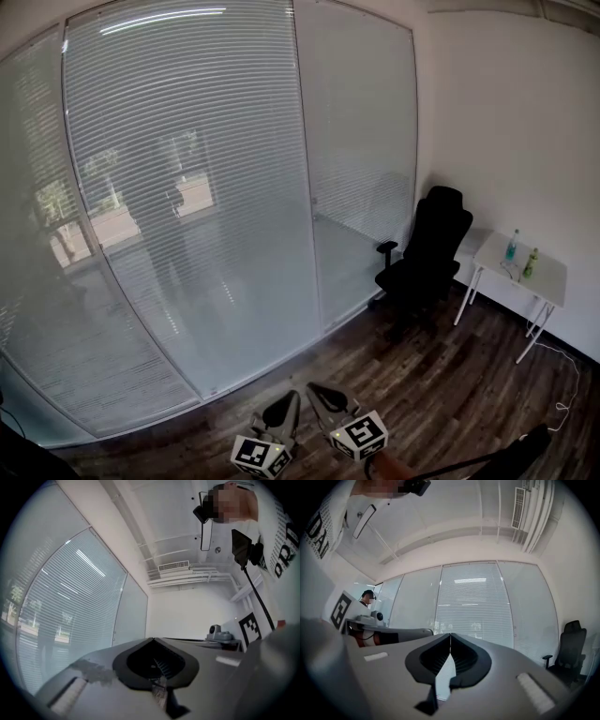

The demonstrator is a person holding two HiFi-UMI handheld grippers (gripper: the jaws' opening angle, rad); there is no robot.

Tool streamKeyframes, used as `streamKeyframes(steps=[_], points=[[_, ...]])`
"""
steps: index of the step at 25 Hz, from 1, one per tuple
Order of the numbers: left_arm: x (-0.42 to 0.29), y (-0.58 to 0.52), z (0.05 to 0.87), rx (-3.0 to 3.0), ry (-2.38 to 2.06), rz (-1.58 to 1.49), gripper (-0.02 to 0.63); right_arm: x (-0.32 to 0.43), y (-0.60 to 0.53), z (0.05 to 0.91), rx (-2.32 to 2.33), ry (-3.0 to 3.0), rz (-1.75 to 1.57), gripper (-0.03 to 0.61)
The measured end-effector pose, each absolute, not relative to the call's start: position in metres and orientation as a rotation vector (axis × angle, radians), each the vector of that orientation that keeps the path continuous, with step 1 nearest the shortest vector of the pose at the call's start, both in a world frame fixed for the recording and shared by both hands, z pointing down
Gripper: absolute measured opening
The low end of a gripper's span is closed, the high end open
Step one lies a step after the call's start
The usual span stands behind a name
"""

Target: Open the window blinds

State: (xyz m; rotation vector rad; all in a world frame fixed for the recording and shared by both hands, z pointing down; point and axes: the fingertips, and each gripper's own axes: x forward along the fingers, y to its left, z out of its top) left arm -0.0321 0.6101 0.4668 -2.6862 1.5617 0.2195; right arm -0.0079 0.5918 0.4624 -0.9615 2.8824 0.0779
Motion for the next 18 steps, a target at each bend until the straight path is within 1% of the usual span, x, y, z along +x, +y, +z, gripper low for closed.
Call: streamKeyframes(steps=[10, 18], points=[[0.001, 0.553, 0.459, -2.617, 1.581, 0.184, -0.008, 0.032, 0.540, 0.472, -0.981, 2.893, 0.135, 0.009], [0.025, 0.527, 0.456, -2.637, 1.520, 0.161, -0.008, 0.041, 0.510, 0.470, -1.013, 2.881, 0.117, 0.009]])
